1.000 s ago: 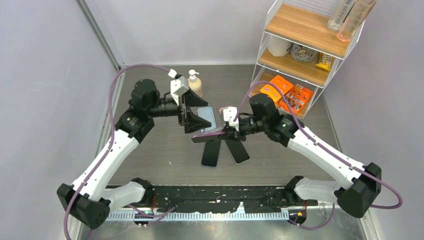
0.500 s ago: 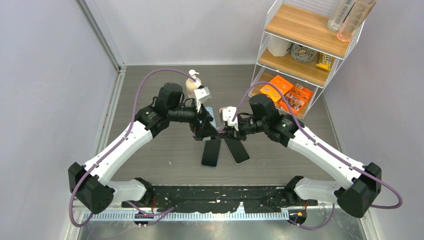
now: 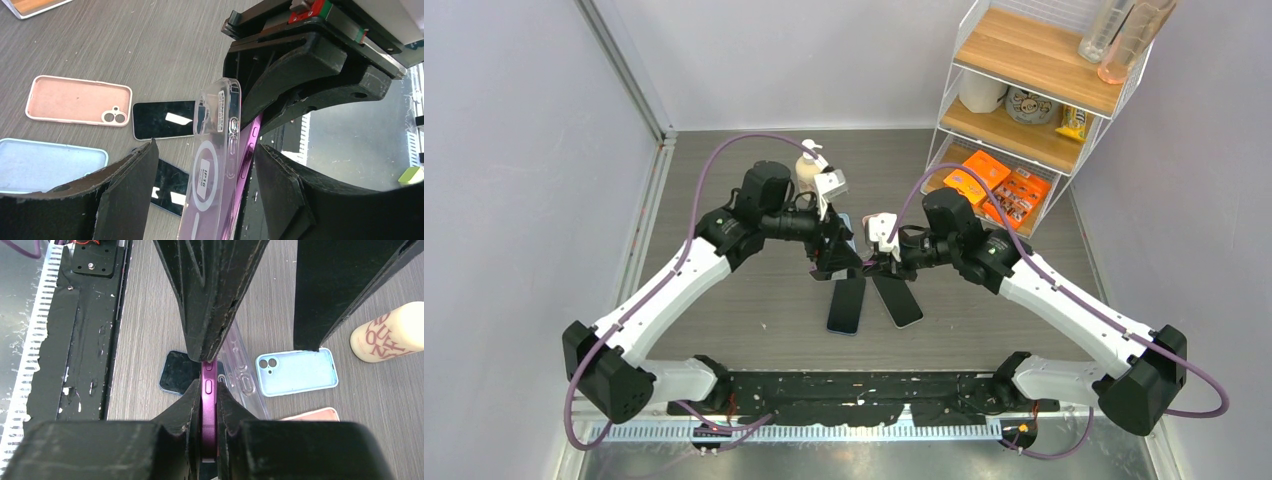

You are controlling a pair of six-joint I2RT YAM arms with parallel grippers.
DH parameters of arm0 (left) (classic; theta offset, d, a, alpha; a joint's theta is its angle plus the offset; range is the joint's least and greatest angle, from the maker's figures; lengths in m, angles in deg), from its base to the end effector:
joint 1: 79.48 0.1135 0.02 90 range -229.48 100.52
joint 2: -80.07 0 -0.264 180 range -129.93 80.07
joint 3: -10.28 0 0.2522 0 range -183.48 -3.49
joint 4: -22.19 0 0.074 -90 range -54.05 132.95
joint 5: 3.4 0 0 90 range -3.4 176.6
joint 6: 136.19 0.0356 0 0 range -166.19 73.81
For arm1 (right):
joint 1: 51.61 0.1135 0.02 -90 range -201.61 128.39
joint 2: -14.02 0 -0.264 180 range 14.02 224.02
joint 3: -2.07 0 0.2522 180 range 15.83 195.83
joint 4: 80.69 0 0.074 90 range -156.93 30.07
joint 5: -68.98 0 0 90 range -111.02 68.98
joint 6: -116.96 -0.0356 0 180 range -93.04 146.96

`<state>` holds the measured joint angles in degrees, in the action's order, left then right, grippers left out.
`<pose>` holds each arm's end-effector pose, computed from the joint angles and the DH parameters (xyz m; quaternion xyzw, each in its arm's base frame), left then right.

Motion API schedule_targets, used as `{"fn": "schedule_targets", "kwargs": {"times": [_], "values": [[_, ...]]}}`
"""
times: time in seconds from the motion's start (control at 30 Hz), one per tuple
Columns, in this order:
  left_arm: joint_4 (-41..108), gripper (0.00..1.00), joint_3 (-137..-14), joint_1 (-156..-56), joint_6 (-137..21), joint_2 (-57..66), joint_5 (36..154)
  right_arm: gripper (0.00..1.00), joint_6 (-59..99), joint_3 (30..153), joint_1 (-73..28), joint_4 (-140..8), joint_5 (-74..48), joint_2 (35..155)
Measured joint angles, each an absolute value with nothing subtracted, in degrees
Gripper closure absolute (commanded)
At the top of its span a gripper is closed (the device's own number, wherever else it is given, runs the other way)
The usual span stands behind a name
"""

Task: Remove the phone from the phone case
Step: Remove the phone case from the phone.

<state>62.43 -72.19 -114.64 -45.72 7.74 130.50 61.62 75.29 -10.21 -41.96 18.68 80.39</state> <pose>0.2101 -0.1782 0.3595 0.4235 0.7080 -0.4472 0.3454 0.1730 0.1828 0.3319 -0.6364 0.5460 0.3232 0.4386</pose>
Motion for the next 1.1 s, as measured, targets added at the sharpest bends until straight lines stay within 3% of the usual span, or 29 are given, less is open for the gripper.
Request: {"fn": "schedule_targets", "kwargs": {"times": [0.17, 0.67, 0.97, 1.1], "values": [[62.4, 0.26, -72.9, -114.6, -45.7, 6.8, 130.8, 0.95, 61.6, 75.1, -10.2, -42.0, 18.7, 80.4], [62.4, 0.49, -73.8, -115.0, -45.8, 4.2, 131.0, 0.95, 61.5, 74.1, -10.2, -41.8, 18.5, 80.4], [62.3, 0.42, -73.7, -116.9, -44.6, 3.1, 129.5, 0.95, 61.1, 74.1, -10.2, -40.6, 18.0, 80.4], [62.1, 0.46, -73.7, -117.4, -44.2, 1.4, 129.0, 0.95, 60.9, 74.1, -10.2, -39.9, 18.0, 80.4]]}}
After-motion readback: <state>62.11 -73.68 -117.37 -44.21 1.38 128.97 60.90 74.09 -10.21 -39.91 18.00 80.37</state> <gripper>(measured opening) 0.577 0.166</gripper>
